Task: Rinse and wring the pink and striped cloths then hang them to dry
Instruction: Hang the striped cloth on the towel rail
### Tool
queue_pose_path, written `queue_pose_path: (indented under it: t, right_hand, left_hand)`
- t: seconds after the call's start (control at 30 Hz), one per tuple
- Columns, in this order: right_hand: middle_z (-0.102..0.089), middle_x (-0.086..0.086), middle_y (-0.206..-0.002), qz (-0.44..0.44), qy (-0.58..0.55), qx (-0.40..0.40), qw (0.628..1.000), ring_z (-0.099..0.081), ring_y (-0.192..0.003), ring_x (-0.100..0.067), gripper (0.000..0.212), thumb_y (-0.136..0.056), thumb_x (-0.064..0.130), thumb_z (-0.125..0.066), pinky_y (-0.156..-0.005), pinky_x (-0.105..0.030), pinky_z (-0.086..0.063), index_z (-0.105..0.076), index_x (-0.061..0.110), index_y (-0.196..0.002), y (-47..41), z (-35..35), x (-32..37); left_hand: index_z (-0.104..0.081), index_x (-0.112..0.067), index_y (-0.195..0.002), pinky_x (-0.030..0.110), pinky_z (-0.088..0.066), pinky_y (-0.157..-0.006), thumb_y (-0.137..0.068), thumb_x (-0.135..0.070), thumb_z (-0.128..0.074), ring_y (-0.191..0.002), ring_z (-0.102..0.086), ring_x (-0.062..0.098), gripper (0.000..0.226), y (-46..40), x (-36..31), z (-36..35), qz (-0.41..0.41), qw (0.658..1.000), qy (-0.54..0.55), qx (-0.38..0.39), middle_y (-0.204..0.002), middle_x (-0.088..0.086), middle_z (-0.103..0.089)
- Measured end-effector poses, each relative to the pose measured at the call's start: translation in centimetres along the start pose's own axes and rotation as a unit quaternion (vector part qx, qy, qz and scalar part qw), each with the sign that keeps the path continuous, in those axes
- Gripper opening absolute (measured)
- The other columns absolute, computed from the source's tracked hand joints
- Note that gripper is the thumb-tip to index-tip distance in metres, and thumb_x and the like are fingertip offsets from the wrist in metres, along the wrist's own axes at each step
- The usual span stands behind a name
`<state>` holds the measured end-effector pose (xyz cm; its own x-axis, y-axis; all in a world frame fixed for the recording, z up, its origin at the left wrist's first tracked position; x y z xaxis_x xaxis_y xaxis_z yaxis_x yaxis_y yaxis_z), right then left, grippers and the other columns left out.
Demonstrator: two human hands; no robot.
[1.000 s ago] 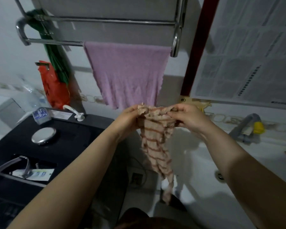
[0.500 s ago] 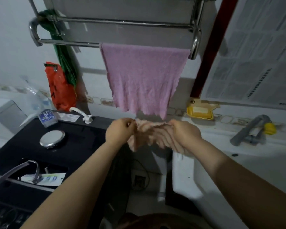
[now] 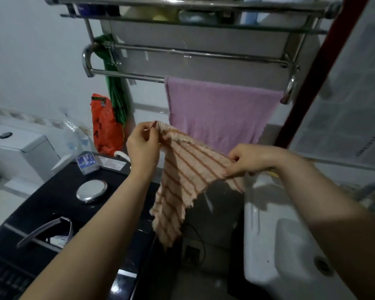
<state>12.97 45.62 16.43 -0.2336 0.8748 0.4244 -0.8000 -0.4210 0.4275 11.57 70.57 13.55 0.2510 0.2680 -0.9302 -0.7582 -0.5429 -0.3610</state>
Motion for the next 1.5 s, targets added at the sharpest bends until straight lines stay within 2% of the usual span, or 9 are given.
queue_pose_path:
  t: [0.13, 0.23, 0.4, 0.63, 0.73, 0.83, 0.97, 1.23, 1.5]
  right_hand:
    - [-0.055, -0.006, -0.068, 0.039, 0.037, -0.058, 0.997, -0.054, -0.058, -0.017, 0.024, -0.091, 0.029, -0.059, -0.047, -0.024, -0.045, -0.05, 0.015, -0.073, -0.8, 4.5, 4.8]
    - [-0.049, -0.001, -0.06, 0.122, -0.066, -0.203, 0.969, -0.05, -0.044, -0.01, 0.023, -0.093, 0.028, -0.058, -0.036, -0.014, -0.037, -0.051, 0.014, -0.076, -1.2, 8.8, 9.1]
    - [-0.058, -0.001, -0.073, 0.217, -0.511, -0.241, 0.796, -0.056, -0.054, -0.007, 0.016, -0.089, 0.005, -0.06, -0.046, -0.019, -0.048, -0.051, 0.015, -0.098, -4.7, 11.3, 14.5]
    - [-0.06, 0.001, -0.1, 0.286, -0.153, -0.36, 0.875, -0.059, -0.093, -0.016, 0.022, -0.085, 0.01, -0.063, -0.082, -0.031, -0.047, -0.055, 0.016, -0.106, -11.5, 12.1, 19.1]
    - [-0.054, -0.009, -0.125, 0.169, -0.031, -0.285, 0.943, -0.054, -0.111, -0.025, 0.059, -0.09, 0.034, -0.06, -0.082, -0.024, -0.037, -0.037, 0.008, -0.137, -14.2, 12.2, 19.4]
    - [-0.047, -0.018, -0.14, 0.034, 0.055, -0.205, 0.977, -0.05, -0.123, -0.033, 0.072, -0.093, 0.055, -0.045, -0.092, -0.029, -0.04, -0.039, -0.001, -0.139, -15.8, 12.6, 18.3]
    - [-0.061, -0.012, -0.122, 0.039, 0.122, -0.305, 0.944, -0.057, -0.109, -0.03, 0.053, -0.092, 0.056, -0.046, -0.081, -0.031, -0.043, -0.06, 0.011, -0.117, -15.1, 13.4, 18.2]
    - [-0.071, -0.004, -0.098, 0.081, 0.105, -0.335, 0.933, -0.064, -0.09, -0.025, 0.014, -0.088, 0.025, -0.056, -0.081, -0.034, -0.052, -0.07, 0.021, -0.086, -15.5, 13.2, 17.6]
    - [-0.067, -0.001, -0.114, 0.183, 0.165, -0.365, 0.898, -0.058, -0.105, -0.026, 0.029, -0.098, 0.038, -0.04, -0.093, -0.039, -0.039, -0.063, 0.027, -0.111, -13.3, 12.0, 16.6]
  left_hand:
    - [-0.065, -0.012, -0.094, 0.012, -0.049, -0.06, -0.093, -0.01, -0.051, -0.071, -0.062, -0.001, 0.014, -3.6, -2.9, 2.7, -0.054, 0.993, 0.05, -0.09, -0.081, -0.006, -0.064]
    - [-0.064, -0.01, -0.093, 0.01, -0.044, -0.067, -0.093, -0.012, -0.05, -0.071, -0.057, -0.01, 0.014, -7.3, -4.5, 4.7, -0.108, 0.98, 0.051, -0.16, -0.08, -0.014, -0.06]
    - [-0.056, -0.016, -0.118, 0.01, -0.041, -0.077, -0.082, 0.004, -0.044, -0.09, -0.056, 0.009, 0.043, -12.4, -5.3, 4.5, -0.169, 0.978, -0.094, -0.081, -0.104, -0.004, -0.063]
    - [-0.034, -0.021, -0.14, 0.05, -0.041, -0.101, -0.084, -0.044, -0.049, -0.12, -0.052, 0.032, 0.062, -19.5, -3.9, 1.8, -0.19, 0.938, -0.284, 0.056, -0.132, 0.009, -0.055]
    - [-0.021, -0.026, -0.146, 0.05, -0.027, -0.108, -0.094, -0.052, -0.036, -0.122, -0.052, 0.036, 0.06, -21.9, -3.2, 1.1, -0.124, 0.891, -0.414, 0.137, -0.128, 0.015, -0.06]
    - [-0.035, -0.022, -0.138, 0.043, -0.041, -0.09, -0.093, -0.054, -0.041, -0.108, -0.059, 0.035, 0.055, -22.7, -4.6, 1.3, -0.132, 0.862, -0.475, 0.114, -0.114, 0.015, -0.065]
    - [-0.062, -0.011, -0.101, 0.035, -0.039, -0.071, -0.097, -0.039, -0.044, -0.094, -0.056, 0.03, 0.034, -20.8, -5.8, 1.8, -0.256, 0.86, -0.44, 0.027, -0.101, 0.011, -0.06]
    - [-0.064, -0.009, -0.109, 0.036, -0.042, -0.082, -0.101, -0.031, -0.037, -0.098, -0.055, 0.03, 0.036, -18.7, -2.1, 2.7, -0.278, 0.881, -0.382, 0.021, -0.106, 0.012, -0.062]
    - [-0.059, -0.012, -0.12, 0.041, -0.039, -0.097, -0.099, -0.034, -0.039, -0.113, -0.05, 0.029, 0.037, -17.0, -2.6, 1.5, -0.289, 0.874, -0.39, 0.024, -0.122, 0.012, -0.057]
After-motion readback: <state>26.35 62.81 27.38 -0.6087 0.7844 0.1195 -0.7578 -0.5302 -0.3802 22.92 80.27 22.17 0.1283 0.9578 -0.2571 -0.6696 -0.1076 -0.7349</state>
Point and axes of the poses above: each hand's wrist, its own y-axis away from the middle knuckle, its own z-axis out of the back of the hand, x = y × z, the point moved 4 cm from there along -y, towards the middle knuckle
